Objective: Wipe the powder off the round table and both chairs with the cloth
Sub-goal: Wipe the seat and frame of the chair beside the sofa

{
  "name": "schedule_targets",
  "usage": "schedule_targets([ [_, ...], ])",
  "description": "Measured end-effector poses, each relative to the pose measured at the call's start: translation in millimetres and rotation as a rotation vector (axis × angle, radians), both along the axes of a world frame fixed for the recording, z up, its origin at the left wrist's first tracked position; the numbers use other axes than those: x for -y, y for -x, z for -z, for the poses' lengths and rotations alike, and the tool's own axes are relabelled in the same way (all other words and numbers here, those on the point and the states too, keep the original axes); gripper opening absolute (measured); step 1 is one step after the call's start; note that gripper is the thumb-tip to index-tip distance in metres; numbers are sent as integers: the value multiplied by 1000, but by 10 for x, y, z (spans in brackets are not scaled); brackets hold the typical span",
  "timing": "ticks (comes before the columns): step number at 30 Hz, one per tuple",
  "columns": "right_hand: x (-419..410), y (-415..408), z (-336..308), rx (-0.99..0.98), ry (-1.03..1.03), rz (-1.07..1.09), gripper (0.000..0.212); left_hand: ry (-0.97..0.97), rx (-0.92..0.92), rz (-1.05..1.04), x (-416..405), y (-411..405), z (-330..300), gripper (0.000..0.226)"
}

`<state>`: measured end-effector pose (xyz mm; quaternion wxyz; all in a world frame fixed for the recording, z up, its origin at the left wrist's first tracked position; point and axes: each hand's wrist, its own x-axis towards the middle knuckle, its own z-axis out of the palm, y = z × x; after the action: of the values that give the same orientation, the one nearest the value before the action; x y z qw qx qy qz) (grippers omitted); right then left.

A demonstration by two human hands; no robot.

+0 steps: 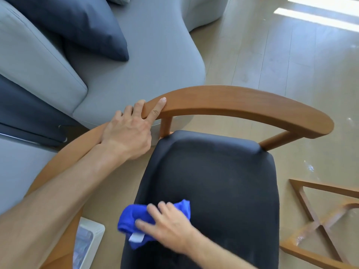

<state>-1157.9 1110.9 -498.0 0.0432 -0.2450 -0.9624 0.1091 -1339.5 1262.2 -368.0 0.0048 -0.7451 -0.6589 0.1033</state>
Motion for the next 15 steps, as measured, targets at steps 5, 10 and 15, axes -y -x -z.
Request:
schedule_targets([
  [5,-1099,-941,-59,-44,-87,358,47,-27,39,-13,-10,-3,-3,81],
  [10,-1441,-1881,-41,-5,4,919,59,-37,46,-36,-4,-24,8,80],
  [15,-1337,-1726,17,-50,71,1366,59,-34,27,-48,-10,-59,10,79],
])
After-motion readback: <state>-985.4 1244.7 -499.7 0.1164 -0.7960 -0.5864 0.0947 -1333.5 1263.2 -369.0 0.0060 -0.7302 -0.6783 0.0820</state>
